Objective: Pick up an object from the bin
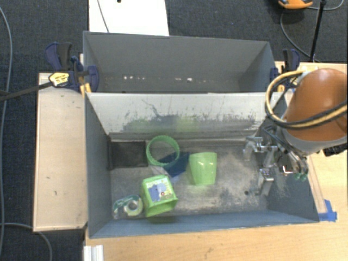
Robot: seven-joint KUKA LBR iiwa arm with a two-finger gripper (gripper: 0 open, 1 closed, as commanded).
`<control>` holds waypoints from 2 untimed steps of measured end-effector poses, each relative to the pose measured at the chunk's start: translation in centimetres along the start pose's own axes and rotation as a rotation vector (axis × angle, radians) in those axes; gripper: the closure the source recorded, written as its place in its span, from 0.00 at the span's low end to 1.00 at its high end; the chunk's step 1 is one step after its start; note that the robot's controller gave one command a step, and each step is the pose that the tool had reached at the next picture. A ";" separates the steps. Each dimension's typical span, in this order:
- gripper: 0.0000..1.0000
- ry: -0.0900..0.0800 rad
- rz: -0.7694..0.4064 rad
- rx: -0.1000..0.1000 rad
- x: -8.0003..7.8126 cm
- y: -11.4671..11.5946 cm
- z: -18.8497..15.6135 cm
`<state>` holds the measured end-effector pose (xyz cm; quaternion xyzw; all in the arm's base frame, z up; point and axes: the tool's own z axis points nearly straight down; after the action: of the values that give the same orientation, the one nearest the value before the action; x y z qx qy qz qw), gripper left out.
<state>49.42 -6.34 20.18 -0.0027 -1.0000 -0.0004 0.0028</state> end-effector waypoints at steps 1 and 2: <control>0.00 -0.008 -0.002 0.001 -0.2 0.0 -0.4; 0.00 -0.012 -0.016 0.002 -5.1 2.9 2.5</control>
Offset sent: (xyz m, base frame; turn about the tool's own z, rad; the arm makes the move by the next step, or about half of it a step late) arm 0.0729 0.0466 -0.0456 -0.0265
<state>54.51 -3.44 17.66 0.0051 -1.0000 0.0004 -0.0031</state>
